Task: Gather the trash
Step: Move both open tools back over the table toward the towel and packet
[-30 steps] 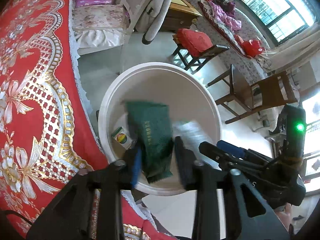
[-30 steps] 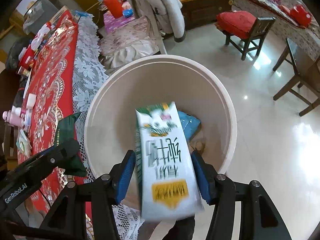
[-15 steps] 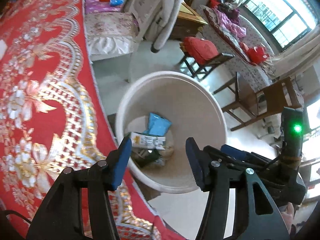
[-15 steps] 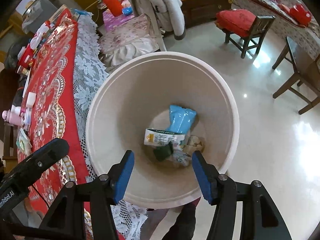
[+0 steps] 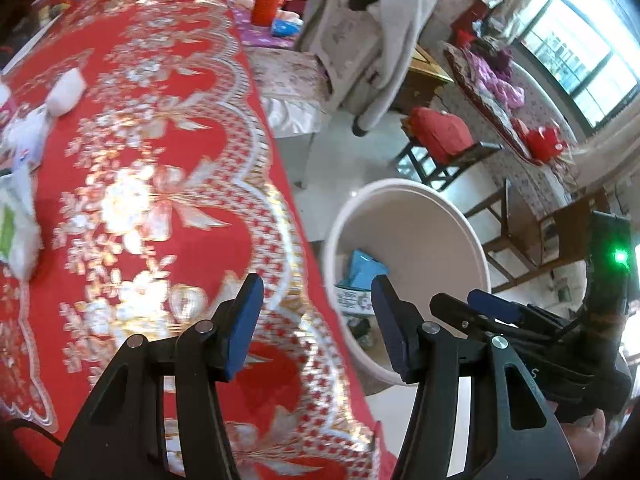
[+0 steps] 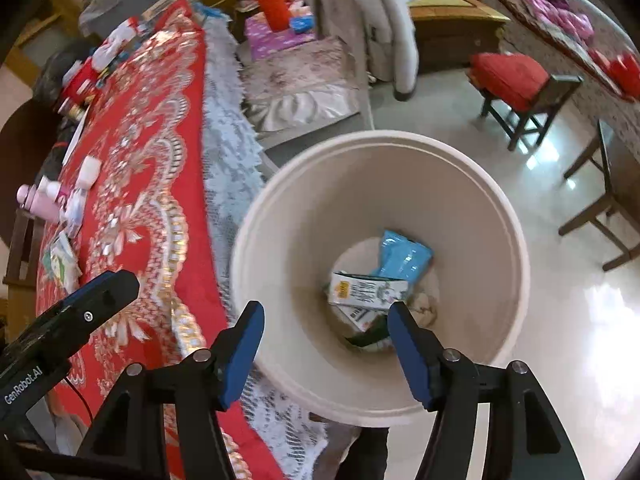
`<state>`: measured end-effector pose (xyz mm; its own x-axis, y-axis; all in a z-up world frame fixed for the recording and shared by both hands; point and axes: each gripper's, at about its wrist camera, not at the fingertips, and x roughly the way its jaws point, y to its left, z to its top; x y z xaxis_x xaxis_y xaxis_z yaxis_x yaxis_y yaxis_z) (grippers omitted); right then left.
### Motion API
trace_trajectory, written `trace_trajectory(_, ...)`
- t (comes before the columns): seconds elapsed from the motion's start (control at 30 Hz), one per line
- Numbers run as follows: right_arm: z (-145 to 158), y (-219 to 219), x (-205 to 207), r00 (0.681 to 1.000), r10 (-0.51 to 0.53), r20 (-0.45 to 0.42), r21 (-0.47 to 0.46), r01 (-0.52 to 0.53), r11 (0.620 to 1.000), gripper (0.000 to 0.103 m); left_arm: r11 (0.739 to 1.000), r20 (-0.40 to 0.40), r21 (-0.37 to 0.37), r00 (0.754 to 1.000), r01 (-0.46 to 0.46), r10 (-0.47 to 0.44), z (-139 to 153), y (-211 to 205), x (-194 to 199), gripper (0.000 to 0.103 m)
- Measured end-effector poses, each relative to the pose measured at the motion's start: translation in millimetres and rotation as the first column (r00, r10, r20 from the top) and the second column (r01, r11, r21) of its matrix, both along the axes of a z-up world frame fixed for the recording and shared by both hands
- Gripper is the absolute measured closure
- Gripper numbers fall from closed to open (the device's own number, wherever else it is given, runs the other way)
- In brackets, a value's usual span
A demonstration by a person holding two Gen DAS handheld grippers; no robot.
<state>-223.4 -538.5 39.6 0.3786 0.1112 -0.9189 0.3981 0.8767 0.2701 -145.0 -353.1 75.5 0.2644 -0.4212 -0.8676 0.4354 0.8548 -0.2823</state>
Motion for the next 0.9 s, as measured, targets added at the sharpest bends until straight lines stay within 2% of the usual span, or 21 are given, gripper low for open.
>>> trace_trajectory(0.33, 12, 56, 38, 0.992, 0.125, 0.032, -0.005, -0.125, 0.992, 0.041, 0.992, 0.028, 0.008, 0.992, -0.126, 0.126, 14, 63, 16, 0.048)
trace_trajectory(0.57, 11, 106, 66, 0.973, 0.226, 0.036, 0.008, -0.227, 0.974, 0.04, 0.974, 0.028, 0.023, 0.974, -0.227, 0.226, 16, 122, 23, 0.048)
trace_trajectory(0.73, 10, 154, 86, 0.947, 0.318, 0.04, 0.014, -0.318, 0.948, 0.04, 0.947, 0.025, 0.043, 0.948, -0.318, 0.317, 12, 179, 31, 0.048)
trace_trajectory(0.9, 14, 209, 110, 0.898, 0.434, 0.068, 0.017, -0.436, 0.9, 0.04, 0.906, 0.017, 0.068, 0.908, -0.419, 0.418, 6, 241, 35, 0.048)
